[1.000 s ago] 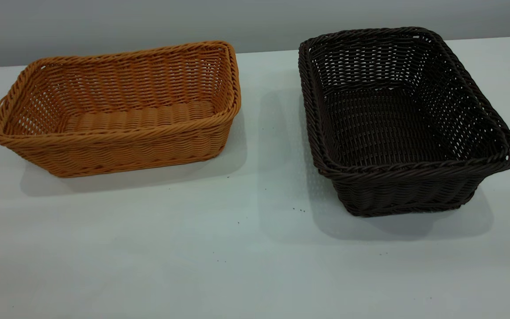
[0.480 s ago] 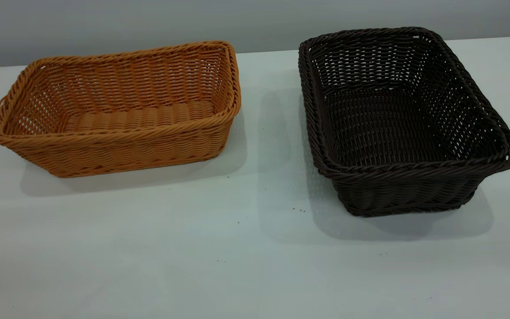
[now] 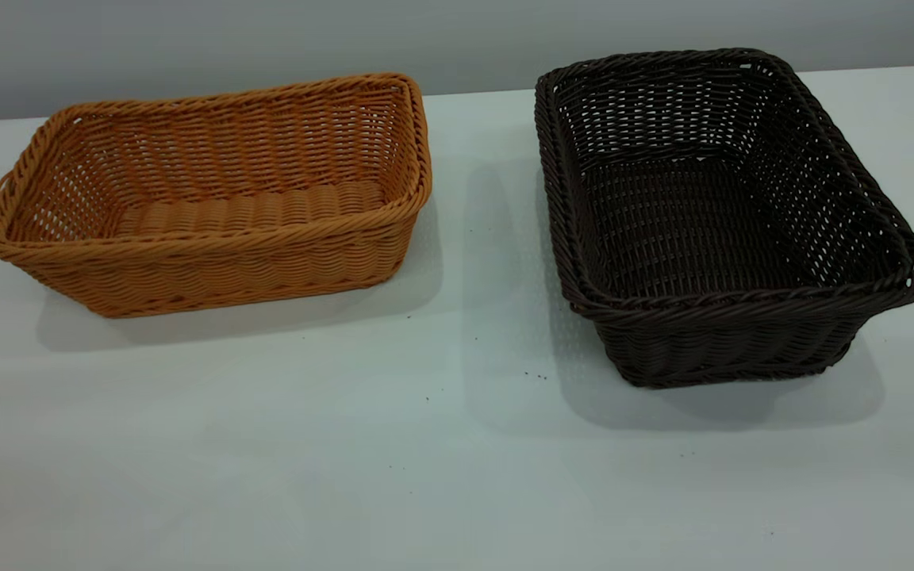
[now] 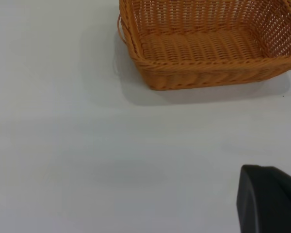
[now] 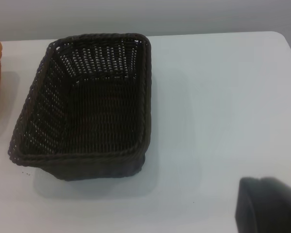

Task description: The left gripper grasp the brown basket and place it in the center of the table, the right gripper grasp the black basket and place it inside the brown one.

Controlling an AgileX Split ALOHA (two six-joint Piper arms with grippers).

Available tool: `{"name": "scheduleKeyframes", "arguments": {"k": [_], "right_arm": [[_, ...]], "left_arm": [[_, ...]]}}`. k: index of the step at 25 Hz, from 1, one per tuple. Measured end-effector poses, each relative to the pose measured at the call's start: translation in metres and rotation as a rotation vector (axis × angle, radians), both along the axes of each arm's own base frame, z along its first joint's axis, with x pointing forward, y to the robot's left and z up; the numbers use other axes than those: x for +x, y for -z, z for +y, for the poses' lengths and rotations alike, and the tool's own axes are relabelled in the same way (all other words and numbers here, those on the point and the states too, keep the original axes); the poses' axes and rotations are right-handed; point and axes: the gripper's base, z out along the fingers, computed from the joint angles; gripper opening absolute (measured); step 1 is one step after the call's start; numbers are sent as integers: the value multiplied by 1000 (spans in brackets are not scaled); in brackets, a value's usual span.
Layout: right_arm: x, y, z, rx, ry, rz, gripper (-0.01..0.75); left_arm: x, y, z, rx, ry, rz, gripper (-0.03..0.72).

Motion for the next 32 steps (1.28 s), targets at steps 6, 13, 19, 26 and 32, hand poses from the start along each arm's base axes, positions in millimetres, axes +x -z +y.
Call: {"name": "scheduleKeyframes", "arguments": {"k": [6, 13, 19, 26, 32], "right_arm": [[0, 0, 0, 0, 0, 0, 4], [0, 0, 0, 0, 0, 0, 4], [0, 0, 0, 0, 1, -4, 4], [1, -1, 3, 35, -18, -14, 4], [1, -2, 4, 49, -21, -21, 4]], "left_arm": [[0, 0, 0, 0, 0, 0, -1], [0, 0, 0, 0, 0, 0, -1], [0, -1, -1, -12, 6, -9, -1], [1, -1, -3, -28, 15, -15, -1], [3, -5, -2, -29, 12, -65, -1]]}}
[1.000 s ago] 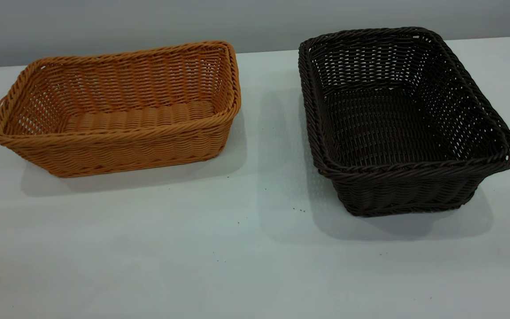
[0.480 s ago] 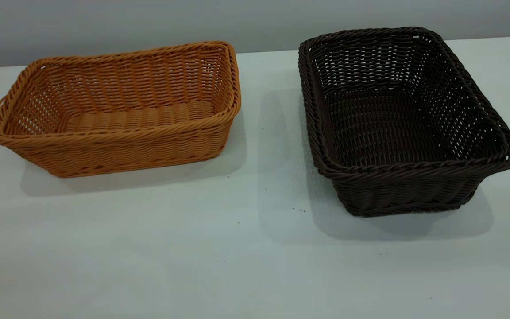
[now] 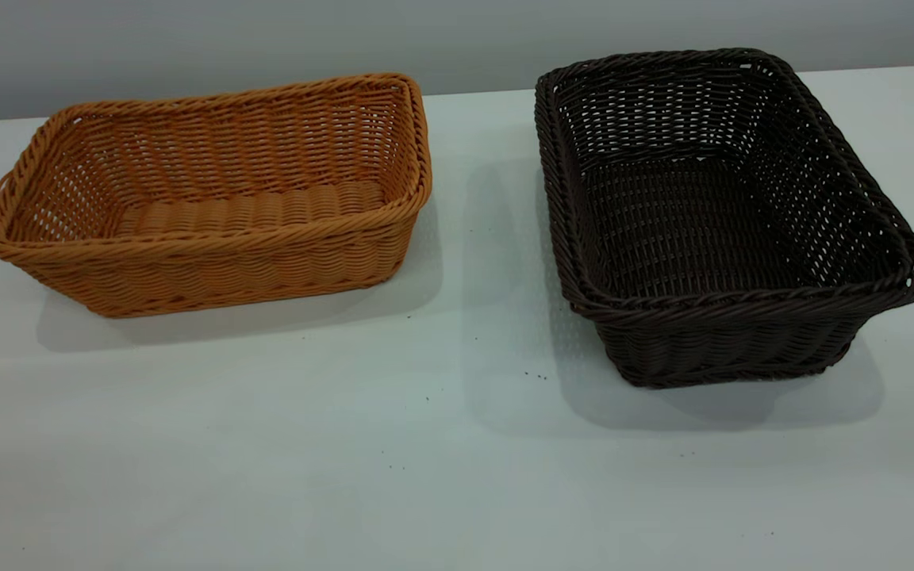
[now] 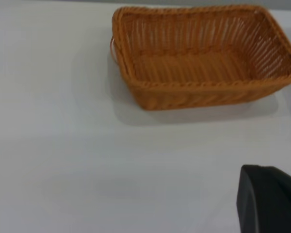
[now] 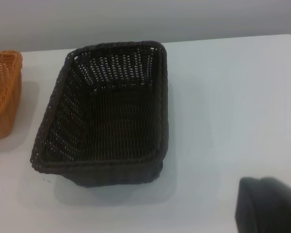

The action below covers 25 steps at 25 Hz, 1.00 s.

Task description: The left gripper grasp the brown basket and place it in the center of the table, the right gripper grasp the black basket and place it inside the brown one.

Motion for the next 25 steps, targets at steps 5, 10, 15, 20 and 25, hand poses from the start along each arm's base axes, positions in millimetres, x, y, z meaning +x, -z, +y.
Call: {"name": "scheduleKeyframes", "arguments": {"k": [5, 10, 15, 20, 25], "right_arm": [[-1, -3, 3, 27, -18, -17, 4], [12, -11, 9, 123, -72, 35, 18], [33, -22, 15, 214, -164, 92, 97], [61, -24, 23, 416, -232, 195, 239], [94, -24, 25, 530, -279, 235, 358]], "left_arm": [[0, -3, -6, -55, 52, -26, -1], [-3, -18, -16, -20, 181, -131, -1], [10, -33, -18, 67, 254, -200, 94], [41, -40, -14, 206, 269, -193, 331], [82, -40, -8, 291, 268, -154, 493]]}}
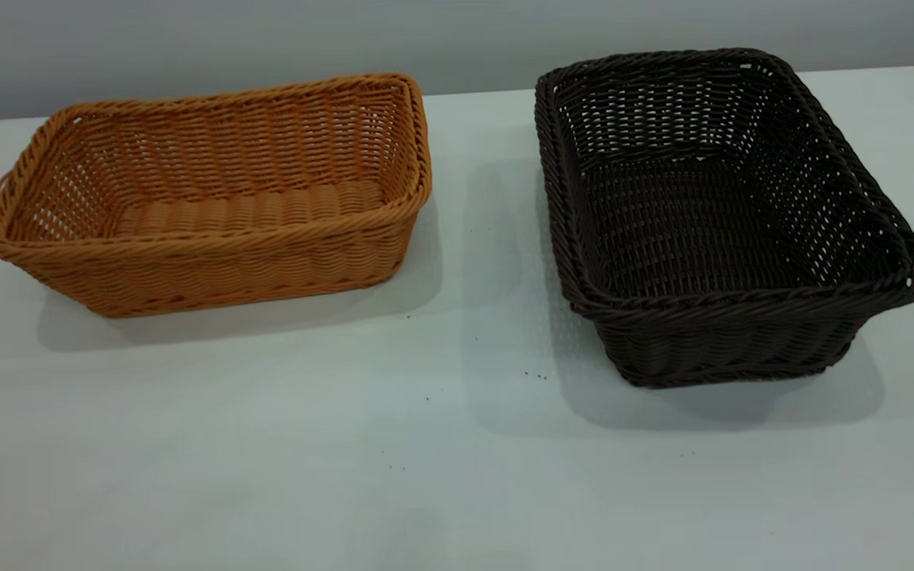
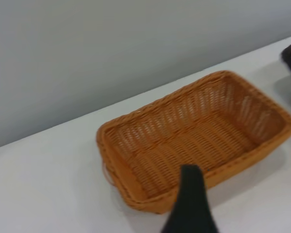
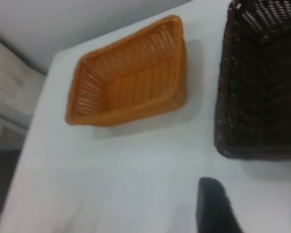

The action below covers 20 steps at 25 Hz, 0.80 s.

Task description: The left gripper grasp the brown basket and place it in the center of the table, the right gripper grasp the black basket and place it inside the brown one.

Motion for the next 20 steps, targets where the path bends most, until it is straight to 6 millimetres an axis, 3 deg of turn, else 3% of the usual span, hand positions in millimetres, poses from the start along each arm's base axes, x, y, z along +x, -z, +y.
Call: {"name": "scheduleKeyframes", "arguments": {"k": [4, 10, 15, 20], "right_arm": [[30, 4, -6, 93, 77, 35, 395], [72, 21, -12, 292, 189, 171, 401], [93, 40, -11, 391, 185, 308, 401], [112, 65, -10, 394, 225, 430, 401]], "left_arm": [[35, 9, 0, 82, 38, 60, 513], [84, 40, -12, 277, 190, 175, 513], [119, 67, -25, 424, 278, 190, 512], [139, 88, -37, 457, 291, 193, 512]]}}
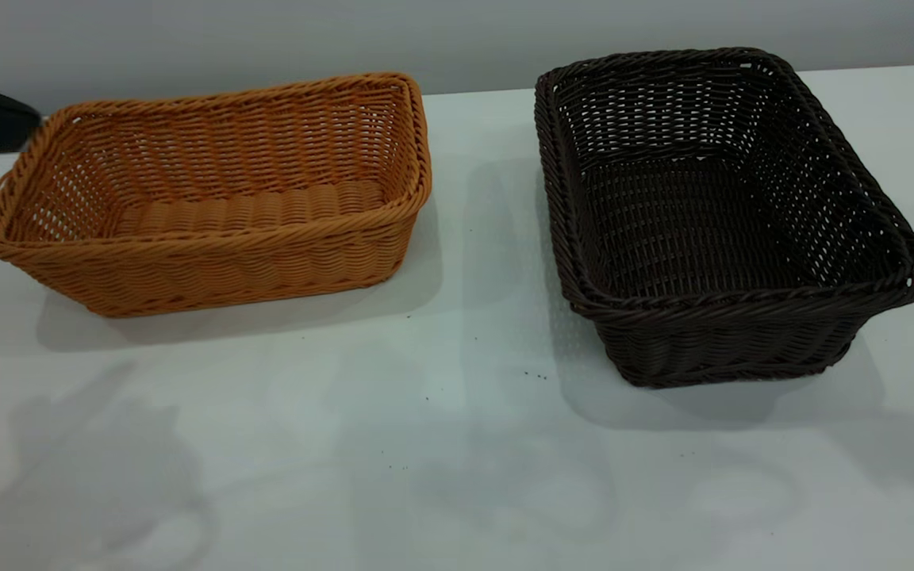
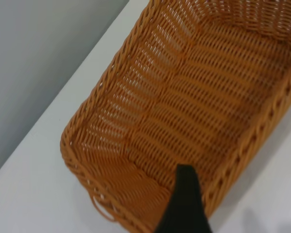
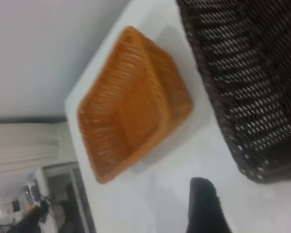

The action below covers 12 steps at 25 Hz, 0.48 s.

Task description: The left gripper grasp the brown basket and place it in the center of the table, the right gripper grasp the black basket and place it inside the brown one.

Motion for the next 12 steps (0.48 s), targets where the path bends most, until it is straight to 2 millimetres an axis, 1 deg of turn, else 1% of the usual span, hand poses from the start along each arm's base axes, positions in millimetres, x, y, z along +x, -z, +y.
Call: {"name": "scheduleKeyframes", "arguments": {"k": [3, 7, 9, 12], "right_arm": [[8, 15, 9, 1, -1, 75, 407], [11, 36, 34, -3, -103, 179, 454], [10, 46, 48, -1, -144, 231, 484], [12, 63, 61, -5, -128, 319, 520]], "left_arm": [[7, 11, -5, 15, 8, 17, 512], [13, 27, -6, 33, 7, 79, 512], [13, 31, -9, 53, 30, 87, 512], [13, 31, -14, 106, 94, 67, 512]]}}
